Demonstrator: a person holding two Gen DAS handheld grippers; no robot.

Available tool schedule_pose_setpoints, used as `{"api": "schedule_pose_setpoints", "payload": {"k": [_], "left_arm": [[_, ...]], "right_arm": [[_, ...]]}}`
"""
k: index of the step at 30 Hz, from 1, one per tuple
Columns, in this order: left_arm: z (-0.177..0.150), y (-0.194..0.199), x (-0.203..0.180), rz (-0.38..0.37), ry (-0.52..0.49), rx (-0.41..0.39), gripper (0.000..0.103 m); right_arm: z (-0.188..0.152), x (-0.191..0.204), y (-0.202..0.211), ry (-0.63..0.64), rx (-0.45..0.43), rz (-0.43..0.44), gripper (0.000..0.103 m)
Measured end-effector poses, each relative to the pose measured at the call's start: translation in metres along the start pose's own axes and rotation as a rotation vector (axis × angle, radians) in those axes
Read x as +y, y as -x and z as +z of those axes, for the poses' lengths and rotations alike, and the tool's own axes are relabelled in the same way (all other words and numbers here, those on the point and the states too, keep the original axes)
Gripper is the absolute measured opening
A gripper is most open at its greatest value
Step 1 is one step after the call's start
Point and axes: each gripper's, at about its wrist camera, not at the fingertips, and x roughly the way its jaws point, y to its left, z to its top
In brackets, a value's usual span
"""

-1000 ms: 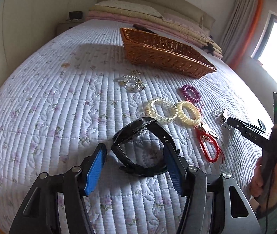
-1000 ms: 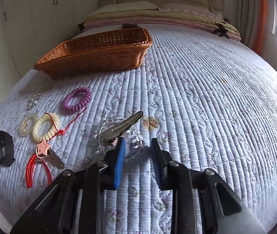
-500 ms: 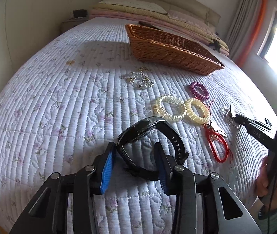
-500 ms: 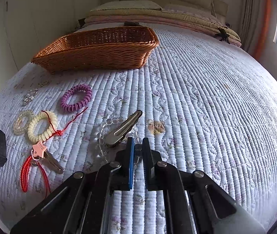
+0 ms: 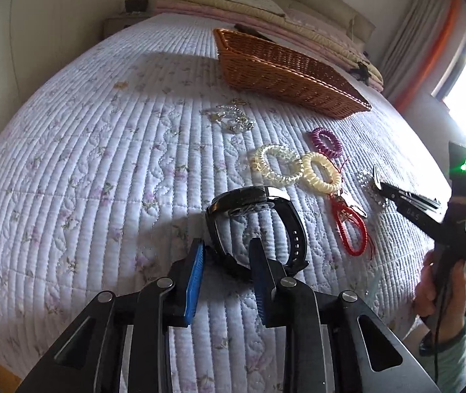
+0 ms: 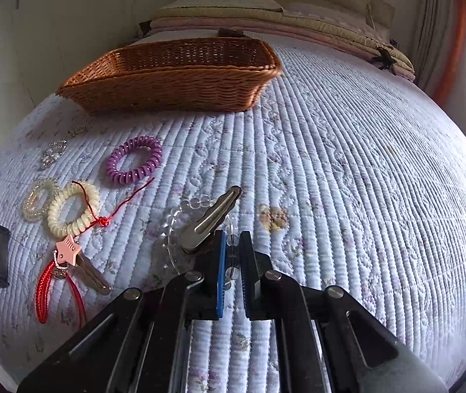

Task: Organize jewelry
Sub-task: 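Grasp the black watch with the left gripper while the right gripper grasps a clear bead bracelet, then carry the watch and bracelet into the wicker basket while both grippers open to release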

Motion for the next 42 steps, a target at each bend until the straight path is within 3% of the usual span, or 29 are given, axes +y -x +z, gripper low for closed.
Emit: {"api": "schedule_pose_setpoints", "payload": {"k": [6, 14, 21, 23, 24, 27, 31, 35, 36, 37, 38, 42], "left_arm": [[0.003, 0.012, -0.006, 0.017, -0.022, -0.101, 0.013], [0.006, 0.01, -0.001, -0.011, -0.004, -0.11, 0.011], [0.008, 0.021, -0.006, -0.023, -0.017, -0.17, 0.011], [0.01, 0.025, -0.009, -0.033, -0.022, -0.186, 0.009], [0.012, 0.029, -0.011, -0.048, -0.027, -0.207, 0.0], [0.019, 0.037, -0.018, -0.056, -0.051, -0.236, 0.0], [0.02, 0.034, -0.014, -0.059, -0.072, -0.201, 0.0], [0.01, 0.041, -0.001, -0.041, -0.074, -0.164, 0.006], [0.009, 0.041, 0.001, -0.022, -0.071, -0.153, 0.02], [0.008, 0.038, 0.002, -0.001, -0.073, -0.122, 0.041], [0.007, 0.036, 0.003, 0.014, -0.073, -0.102, 0.047], [0.005, 0.014, 0.004, -0.001, -0.069, 0.0, 0.047]], "right_arm": [[0.002, 0.006, 0.029, 0.032, -0.122, 0.013, 0.009], [0.017, 0.011, 0.038, 0.063, -0.16, -0.006, 0.009], [0.024, 0.012, 0.058, 0.065, -0.214, 0.017, 0.009], [0.026, 0.014, 0.065, 0.075, -0.231, 0.02, 0.009], [0.028, 0.014, 0.068, 0.075, -0.237, 0.038, 0.009], [0.032, 0.015, 0.074, 0.063, -0.256, 0.058, 0.009], [0.031, 0.015, 0.077, 0.056, -0.256, 0.076, 0.009], [0.026, 0.016, 0.075, 0.068, -0.247, 0.082, 0.009], [0.025, 0.017, 0.074, 0.066, -0.245, 0.091, 0.009], [0.024, 0.017, 0.073, 0.062, -0.243, 0.096, 0.009], [0.023, 0.017, 0.073, 0.06, -0.242, 0.097, 0.009], [0.019, 0.017, 0.071, 0.057, -0.242, 0.102, 0.009]]}}
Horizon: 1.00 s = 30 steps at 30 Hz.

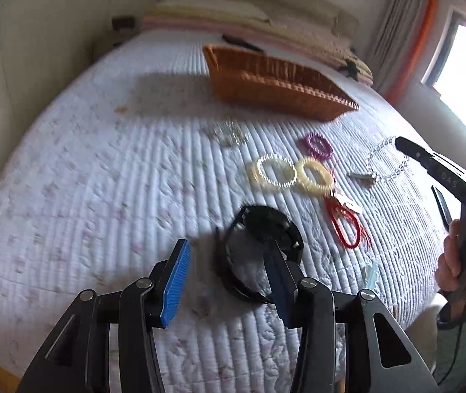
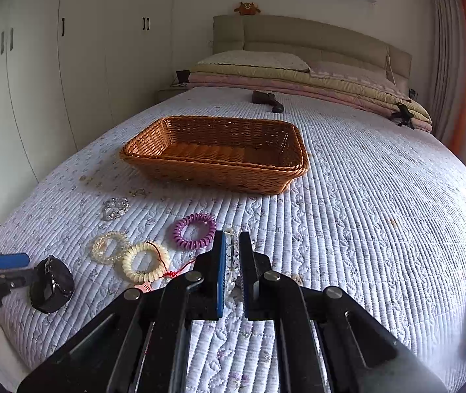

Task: Organize jewelry
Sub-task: 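Carry the watch and bracelet into the wicker basket while both grippers open to release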

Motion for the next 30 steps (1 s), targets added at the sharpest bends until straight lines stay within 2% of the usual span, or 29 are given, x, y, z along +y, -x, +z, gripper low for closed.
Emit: {"api": "schedule_pose_setpoints", "payload": {"k": [2, 3, 5, 6, 8, 10, 13, 18, 23, 25, 30], "left_arm": [[0.0, -0.012, 0.001, 0.018, 0.013, 0.036, 0.047], [0.0, -0.017, 0.001, 0.025, 0.018, 0.042, 0.043], [0.004, -0.022, -0.001, 0.053, 0.013, 0.041, 0.016], [0.007, -0.025, 0.0, 0.048, 0.026, 0.051, 0.012], [0.008, -0.026, 0.001, 0.042, 0.035, 0.046, 0.011], [0.008, -0.02, -0.006, 0.054, 0.016, -0.01, 0.011], [0.015, -0.012, -0.013, 0.009, 0.027, -0.047, 0.011], [0.045, 0.004, -0.035, -0.024, -0.02, -0.128, 0.011], [0.09, 0.014, -0.052, -0.034, -0.055, -0.209, 0.011], [0.118, 0.014, -0.054, -0.044, -0.05, -0.241, 0.011], [0.185, -0.007, -0.053, -0.052, -0.034, -0.275, 0.011]], "right_arm": [[-0.001, -0.001, -0.001, -0.003, 0.005, 0.002, 0.009], [-0.001, -0.002, 0.0, -0.004, 0.004, -0.002, 0.009], [-0.002, -0.004, 0.0, -0.011, 0.002, 0.001, 0.009], [-0.001, -0.006, 0.0, -0.02, 0.0, 0.003, 0.009], [-0.001, -0.009, 0.001, -0.03, -0.005, 0.001, 0.009], [-0.002, -0.012, 0.003, -0.038, -0.013, 0.002, 0.009], [0.0, -0.015, 0.007, -0.047, -0.026, 0.007, 0.009], [0.015, -0.016, 0.013, -0.041, -0.055, 0.009, 0.009], [0.046, -0.013, 0.015, -0.021, -0.099, 0.011, 0.009], [0.065, -0.012, 0.012, -0.017, -0.119, 0.02, 0.009], [0.117, -0.012, -0.018, -0.022, -0.146, 0.035, 0.009]]}}
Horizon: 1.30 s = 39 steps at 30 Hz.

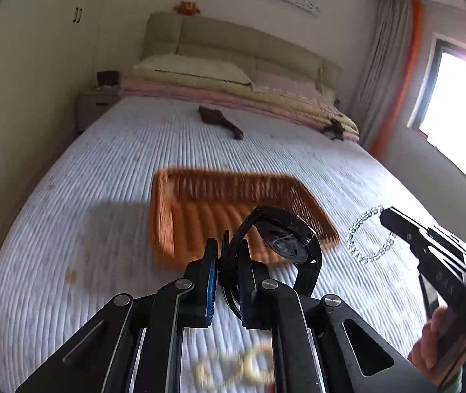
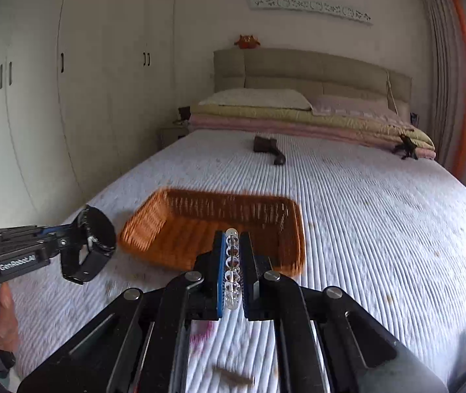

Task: Organize jewelry
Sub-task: 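Carry the watch and bracelet into the wicker basket while both grippers open to release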

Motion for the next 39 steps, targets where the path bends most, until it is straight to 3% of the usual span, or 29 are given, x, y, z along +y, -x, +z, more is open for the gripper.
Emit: {"api": "schedule_pose_setpoints", "payload": {"k": [5, 9, 12, 18, 21, 23, 25, 26, 30, 32, 34, 39], "left_arm": [[0.029, -0.065, 0.015, -0.015, 0.049, 0.072, 0.011], [0.026, -0.111, 0.023, 0.009, 0.068, 0.123, 0.011], [0.023, -0.138, 0.023, 0.018, 0.063, 0.168, 0.011], [0.016, -0.167, 0.021, 0.03, 0.043, 0.216, 0.012], [0.015, -0.17, 0.02, 0.018, 0.032, 0.213, 0.023], [0.014, -0.161, 0.021, -0.004, 0.032, 0.188, 0.03], [0.018, -0.146, 0.016, -0.017, 0.013, 0.147, 0.044], [0.02, -0.138, 0.014, -0.023, 0.006, 0.126, 0.044], [0.025, -0.089, 0.009, -0.061, -0.012, 0.037, 0.049], [0.024, -0.062, 0.009, -0.073, -0.005, -0.008, 0.057], [0.018, -0.027, 0.007, -0.087, -0.011, -0.065, 0.066], [-0.01, 0.045, -0.009, -0.108, -0.102, -0.133, 0.068]], "right_arm": [[0.017, -0.002, -0.072, -0.04, 0.09, 0.08, 0.009], [0.007, -0.004, -0.124, -0.067, 0.185, 0.111, 0.009], [-0.006, -0.01, -0.158, -0.08, 0.263, 0.08, 0.009], [-0.025, -0.031, -0.175, -0.117, 0.313, 0.029, 0.01], [-0.028, -0.036, -0.174, -0.112, 0.304, 0.019, 0.01], [-0.029, -0.038, -0.171, -0.119, 0.293, 0.023, 0.014], [-0.026, -0.041, -0.161, -0.137, 0.267, 0.038, 0.032], [-0.025, -0.041, -0.153, -0.143, 0.248, 0.04, 0.035], [-0.016, -0.039, -0.116, -0.124, 0.176, 0.024, 0.036], [-0.016, -0.035, -0.087, -0.105, 0.135, 0.011, 0.036], [-0.018, -0.032, -0.059, -0.093, 0.095, 0.004, 0.044], [-0.03, -0.023, 0.016, -0.084, -0.008, -0.006, 0.046]]}}
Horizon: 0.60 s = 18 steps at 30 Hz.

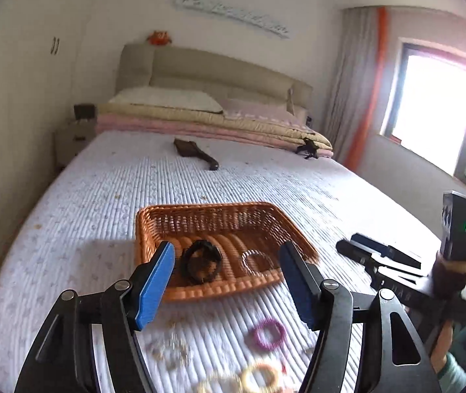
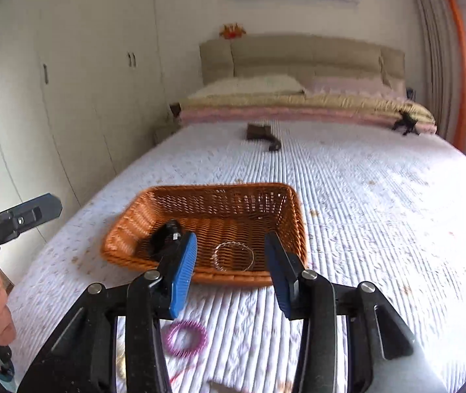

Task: Organize jewelry
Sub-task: 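Move both open grippers back toward the remaining jewelry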

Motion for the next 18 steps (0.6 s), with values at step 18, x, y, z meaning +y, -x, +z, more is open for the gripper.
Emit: {"api": "schedule_pose_setpoints", "payload": {"k": [18], "left_arm": [[-0.108, 0.063, -0.039, -0.099, 0.05, 0.098, 0.068]], "right_arm": [[-0.084, -0.006, 0.06, 0.042, 0.088, 0.006, 0.046]]}}
